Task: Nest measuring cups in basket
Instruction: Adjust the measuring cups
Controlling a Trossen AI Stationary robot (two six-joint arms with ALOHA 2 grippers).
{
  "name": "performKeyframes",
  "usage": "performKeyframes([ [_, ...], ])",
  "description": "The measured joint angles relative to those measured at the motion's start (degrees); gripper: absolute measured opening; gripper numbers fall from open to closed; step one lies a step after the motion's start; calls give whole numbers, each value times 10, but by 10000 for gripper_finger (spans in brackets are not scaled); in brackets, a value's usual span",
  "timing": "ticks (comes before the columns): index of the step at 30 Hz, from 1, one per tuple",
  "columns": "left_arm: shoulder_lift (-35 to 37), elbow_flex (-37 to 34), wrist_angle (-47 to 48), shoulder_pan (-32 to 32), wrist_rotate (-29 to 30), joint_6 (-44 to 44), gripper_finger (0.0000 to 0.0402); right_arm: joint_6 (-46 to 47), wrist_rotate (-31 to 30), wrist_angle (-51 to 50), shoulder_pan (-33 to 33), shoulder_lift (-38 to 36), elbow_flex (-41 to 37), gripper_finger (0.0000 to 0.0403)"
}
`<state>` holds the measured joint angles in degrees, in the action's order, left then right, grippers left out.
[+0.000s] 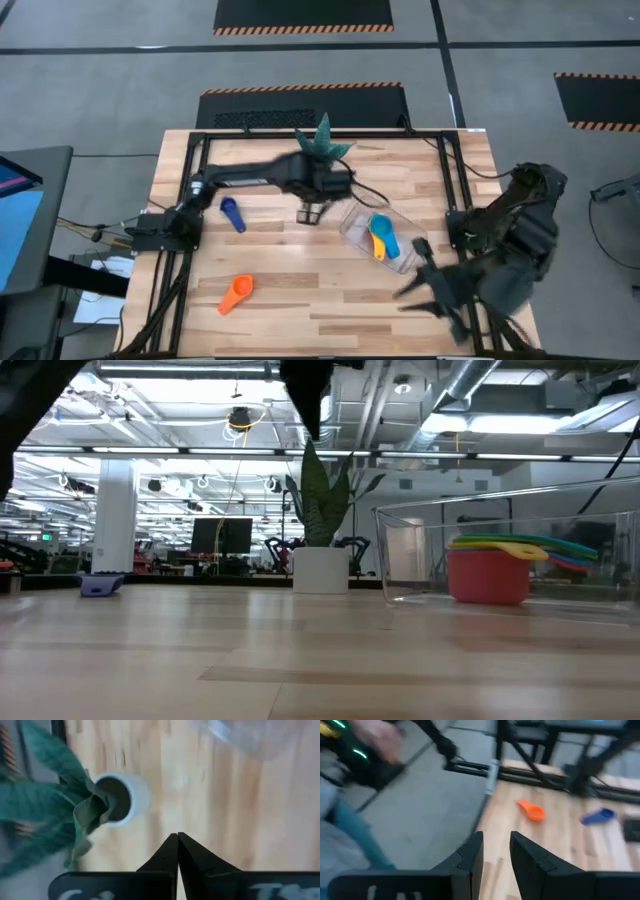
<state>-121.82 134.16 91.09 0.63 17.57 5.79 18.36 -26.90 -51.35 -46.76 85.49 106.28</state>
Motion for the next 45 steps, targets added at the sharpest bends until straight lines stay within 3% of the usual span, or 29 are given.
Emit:
performKeyframes([
  [2,41,-36,-25,11,-44,-82,0,35,-4,-4,30,2,-12,120],
  [4,86,-61,-28,16,-72,-106,0,79,-2,-9,69,0,-32,120],
  [11,217,-187,-11,16,-18,-175,0,242,-3,-94,173,0,-111,120],
  [18,324,-332,-17,3,-3,-293,0,317,-1,-98,253,1,-199,104],
  [22,373,-421,-44,-10,39,-366,0,342,30,-85,294,1,-245,75],
  [26,399,-502,-69,-12,68,-409,0,331,93,-56,323,1,-287,40],
  [30,404,-569,-112,-12,71,-471,0,324,117,-11,337,1,-323,9],
  [38,401,-655,-179,-30,46,-543,0,357,121,16,336,1,-368,30],
  [45,401,-663,-193,-51,43,-569,0,380,120,85,320,1,-414,6],
])
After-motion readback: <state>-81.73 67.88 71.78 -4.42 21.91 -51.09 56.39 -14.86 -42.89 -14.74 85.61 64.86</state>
